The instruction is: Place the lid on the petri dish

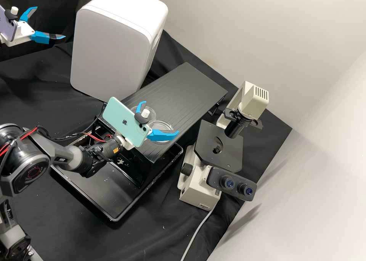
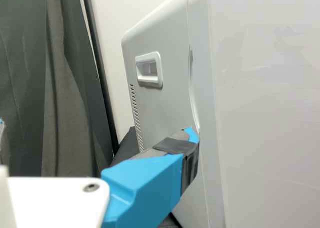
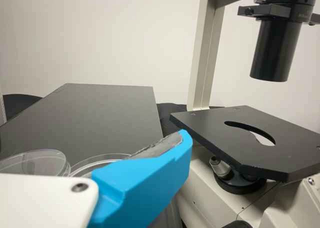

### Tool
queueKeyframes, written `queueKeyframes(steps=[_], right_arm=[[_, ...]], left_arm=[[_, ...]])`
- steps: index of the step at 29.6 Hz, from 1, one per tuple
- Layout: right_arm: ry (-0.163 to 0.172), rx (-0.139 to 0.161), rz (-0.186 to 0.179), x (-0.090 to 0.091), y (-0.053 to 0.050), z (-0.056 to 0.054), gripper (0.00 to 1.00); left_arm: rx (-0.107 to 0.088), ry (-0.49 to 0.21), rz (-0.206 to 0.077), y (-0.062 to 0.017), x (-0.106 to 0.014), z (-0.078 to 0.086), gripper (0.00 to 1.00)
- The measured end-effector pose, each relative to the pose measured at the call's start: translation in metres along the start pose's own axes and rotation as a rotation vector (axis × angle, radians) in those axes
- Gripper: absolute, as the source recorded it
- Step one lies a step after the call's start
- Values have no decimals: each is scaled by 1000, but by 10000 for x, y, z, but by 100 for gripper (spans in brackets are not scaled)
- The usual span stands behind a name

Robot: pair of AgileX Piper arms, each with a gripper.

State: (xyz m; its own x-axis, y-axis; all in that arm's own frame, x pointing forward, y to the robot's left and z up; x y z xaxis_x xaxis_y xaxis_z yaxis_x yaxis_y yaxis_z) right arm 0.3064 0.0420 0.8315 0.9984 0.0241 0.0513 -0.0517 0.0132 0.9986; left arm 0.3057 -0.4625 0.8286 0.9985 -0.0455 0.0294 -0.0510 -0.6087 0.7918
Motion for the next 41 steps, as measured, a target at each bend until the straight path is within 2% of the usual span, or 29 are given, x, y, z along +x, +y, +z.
queueKeyframes(steps=[10,14,19,22,24,27,31,33,34,37,41], right_arm=[[0,0,0,0,0,0,100],[0,0,0,0,0,0,100],[0,0,0,0,0,0,100],[0,0,0,0,0,0,100],[0,0,0,0,0,0,100],[0,0,0,0,0,0,100],[0,0,0,0,0,0,100],[0,0,0,0,0,0,100],[0,0,0,0,0,0,100],[0,0,0,0,0,0,100],[0,0,0,0,0,0,100]], left_arm=[[0,0,0,0,0,0,100],[-5,-17,-4,-14,1,64,100],[-30,-76,-25,-78,-2,281,100],[-71,-130,-38,-106,-20,447,100],[-102,-178,-58,-154,-66,586,100],[-116,-249,-75,-261,-152,691,100],[-117,-320,-122,-441,-281,775,100],[-123,-353,-135,-505,-354,807,100],[-119,-378,-140,-534,-398,831,100],[-124,-425,-156,-578,-488,868,100],[-113,-477,-187,-627,-581,903,100]])
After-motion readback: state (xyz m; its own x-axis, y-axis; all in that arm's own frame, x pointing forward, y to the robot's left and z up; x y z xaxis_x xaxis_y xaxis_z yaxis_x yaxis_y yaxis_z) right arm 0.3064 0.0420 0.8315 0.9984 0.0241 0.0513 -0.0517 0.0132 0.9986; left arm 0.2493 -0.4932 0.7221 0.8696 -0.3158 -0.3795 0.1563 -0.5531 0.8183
